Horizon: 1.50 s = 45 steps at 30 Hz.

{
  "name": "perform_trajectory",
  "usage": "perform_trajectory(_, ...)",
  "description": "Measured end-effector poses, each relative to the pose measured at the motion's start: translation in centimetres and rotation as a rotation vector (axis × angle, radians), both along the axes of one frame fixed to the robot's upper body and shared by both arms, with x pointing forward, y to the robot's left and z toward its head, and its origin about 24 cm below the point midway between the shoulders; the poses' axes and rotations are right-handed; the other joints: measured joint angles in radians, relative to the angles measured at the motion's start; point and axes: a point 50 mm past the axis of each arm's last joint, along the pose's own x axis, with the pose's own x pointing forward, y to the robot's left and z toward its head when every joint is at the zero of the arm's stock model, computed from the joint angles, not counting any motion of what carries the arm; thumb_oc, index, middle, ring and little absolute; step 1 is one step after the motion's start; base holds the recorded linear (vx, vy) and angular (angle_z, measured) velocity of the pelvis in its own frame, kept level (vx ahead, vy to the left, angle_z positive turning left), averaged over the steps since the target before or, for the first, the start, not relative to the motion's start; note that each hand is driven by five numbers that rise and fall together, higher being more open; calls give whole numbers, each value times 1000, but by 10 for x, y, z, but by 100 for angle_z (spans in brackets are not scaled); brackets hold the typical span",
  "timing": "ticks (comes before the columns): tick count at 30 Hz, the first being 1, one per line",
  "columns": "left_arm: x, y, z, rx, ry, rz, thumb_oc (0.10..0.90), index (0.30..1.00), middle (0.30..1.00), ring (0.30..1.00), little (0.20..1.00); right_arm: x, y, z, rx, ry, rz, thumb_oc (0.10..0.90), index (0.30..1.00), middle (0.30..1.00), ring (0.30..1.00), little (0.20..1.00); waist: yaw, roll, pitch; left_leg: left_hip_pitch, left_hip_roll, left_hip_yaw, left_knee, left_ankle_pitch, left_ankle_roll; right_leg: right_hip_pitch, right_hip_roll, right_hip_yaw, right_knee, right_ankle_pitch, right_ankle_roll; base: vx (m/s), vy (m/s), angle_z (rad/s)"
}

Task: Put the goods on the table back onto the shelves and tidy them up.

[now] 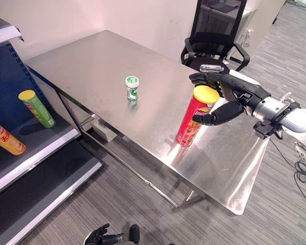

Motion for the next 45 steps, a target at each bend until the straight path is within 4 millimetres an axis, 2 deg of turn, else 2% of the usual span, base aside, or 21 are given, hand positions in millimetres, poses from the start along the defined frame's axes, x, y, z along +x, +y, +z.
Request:
perform_trajectory(13,1,1,-1,9,6,-7,800,900,900,900,900,3,3,-8,-47,25,-4,800,900,900,900,900,2,-3,-2,3,0,0,0,1,0,4,0,0,0,0,0,0,0,0)
perform_trajectory(14,1,1,-1,10,8,-6,800,900,900,900,900,3,3,-8,-48,24,-5,729,794,794,794,794,2,-3,-2,3,0,0,0,1,0,4,0,0,0,0,0,0,0,0)
perform_trajectory(15,1,1,-1,10,11,-6,800,900,900,900,900,3,3,-8,-53,23,-5,687,731,731,731,731,2,-3,-2,3,0,0,0,1,0,4,0,0,0,0,0,0,0,0)
perform_trajectory(16,1,2,-1,11,13,-5,800,900,900,900,900,4,4,-7,-61,21,-2,569,554,554,554,554,1,-4,-2,3,0,0,0,1,0,4,0,0,0,0,0,0,0,0)
perform_trajectory(17,1,2,-1,12,15,-3,800,900,900,900,900,4,5,-7,-70,19,0,400,300,300,300,300,0,-5,-3,4,0,0,0,1,0,4,0,0,0,0,0,0,0,0)
perform_trajectory(21,-1,4,-2,21,25,-4,800,900,900,900,900,4,6,-7,-99,6,-4,400,300,300,300,300,1,-22,-14,3,0,0,0,0,-2,3,0,0,0,0,0,0,0,0)
perform_trajectory(25,-1,4,-2,22,25,-3,800,900,900,900,900,5,6,-13,-147,16,-13,400,300,300,300,300,0,-22,-14,3,0,0,0,-2,-4,3,0,1,0,0,0,0,0,0)
perform_trajectory(31,0,6,-1,37,23,10,800,900,900,900,900,-3,-5,-18,-118,7,-52,400,300,300,300,300,0,-21,-14,4,0,-3,0,2,1,6,0,0,0,-1,-1,0,0,0)
perform_trajectory(39,-5,9,-2,43,34,35,800,900,900,900,900,-7,-11,-10,-76,-48,-94,400,300,300,300,300,-3,-12,-12,13,2,-3,1,0,-6,13,1,0,0,-5,-1,-22,-36,1)
perform_trajectory(41,-3,11,-1,39,23,64,800,900,900,900,900,-22,-22,-5,69,-126,-126,400,300,300,300,300,10,-13,-12,9,0,-12,1,0,-6,14,2,-7,-7,-8,-3,0,0,11)
perform_trajectory(42,-8,11,-2,40,38,75,800,900,900,900,900,-21,-17,3,154,-191,-118,400,300,300,300,300,2,-8,-11,12,-1,-8,0,0,-6,16,1,-3,-6,-8,-3,-209,-177,-4)
perform_trajectory(44,-16,13,-4,43,70,83,800,900,900,900,900,-22,-17,21,154,-263,-117,400,300,300,300,300,0,5,-13,15,-1,-6,1,0,-7,18,1,-2,-4,-8,-3,-286,-242,12)
perform_trajectory(45,-13,17,-3,53,56,108,800,900,900,900,900,-27,-25,35,207,-353,-165,400,300,300,300,300,0,7,-10,-15,-2,-45,32,3,-23,20,14,-41,0,-12,-8,-120,-103,50)
